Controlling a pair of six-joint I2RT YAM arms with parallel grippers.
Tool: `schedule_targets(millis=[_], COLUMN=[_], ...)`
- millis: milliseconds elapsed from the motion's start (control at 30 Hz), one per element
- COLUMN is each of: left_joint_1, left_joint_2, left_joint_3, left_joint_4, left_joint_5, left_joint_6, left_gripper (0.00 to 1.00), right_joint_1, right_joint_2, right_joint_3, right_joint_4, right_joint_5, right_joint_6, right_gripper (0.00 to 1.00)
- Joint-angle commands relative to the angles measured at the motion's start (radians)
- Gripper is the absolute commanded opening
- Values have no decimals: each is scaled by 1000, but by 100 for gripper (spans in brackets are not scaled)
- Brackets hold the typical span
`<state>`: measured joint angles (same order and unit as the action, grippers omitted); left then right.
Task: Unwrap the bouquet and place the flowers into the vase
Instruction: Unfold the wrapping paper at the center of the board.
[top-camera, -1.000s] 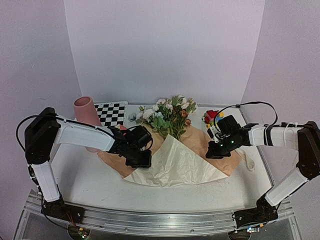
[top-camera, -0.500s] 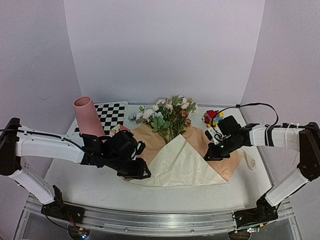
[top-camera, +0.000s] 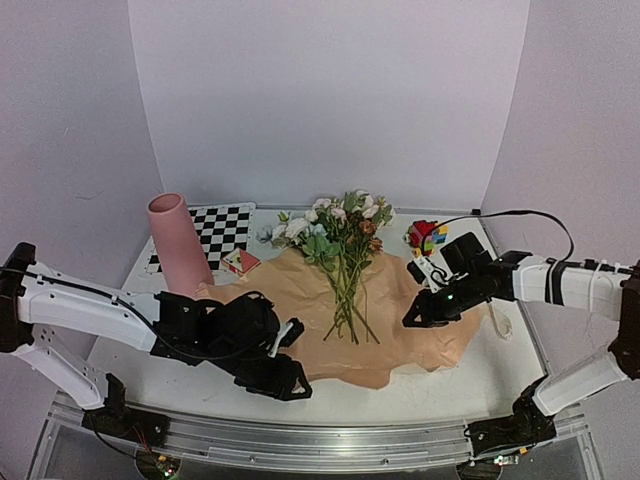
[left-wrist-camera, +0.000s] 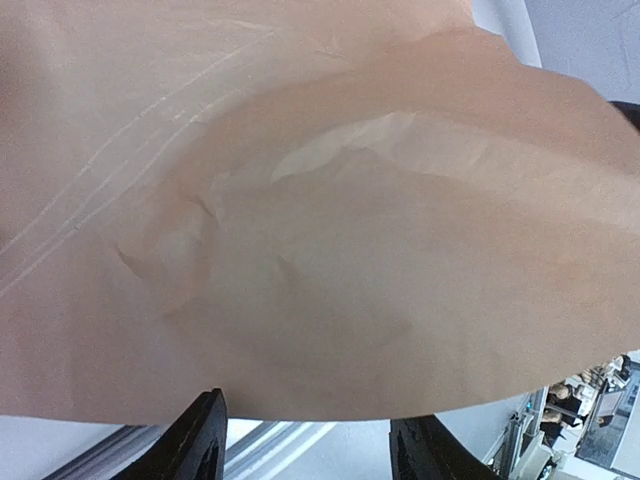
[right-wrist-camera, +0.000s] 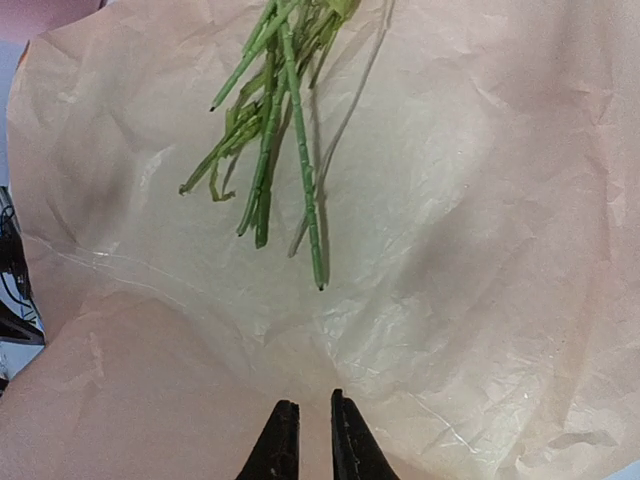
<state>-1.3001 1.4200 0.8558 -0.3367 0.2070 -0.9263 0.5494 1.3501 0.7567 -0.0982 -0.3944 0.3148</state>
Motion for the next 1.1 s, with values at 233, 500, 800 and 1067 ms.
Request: schedule_targets(millis=[233,500,800,1067], left_joint_1=[-25,-24,-23,11], left_joint_2=[-275,-382,-381,-131], left_joint_3=[22,9,-39,102], left_joint_4=[-31,-68,-60,-41], left_joint_5=[-131,-409,-759,-785], left_joint_6=[-45,-95,-189,-73], left_gripper=[61,81,100,98], right_joint_1=[201,306,309,309], right_joint_2=[-38,-85,-156,-159], right_joint_3=[-52,-154,-115,-61], right_joint_4=[23,160,154,159], right_joint_5=[14,91,267,377], right_joint_6=[119,266,291,309], right_gripper=[16,26,43,54])
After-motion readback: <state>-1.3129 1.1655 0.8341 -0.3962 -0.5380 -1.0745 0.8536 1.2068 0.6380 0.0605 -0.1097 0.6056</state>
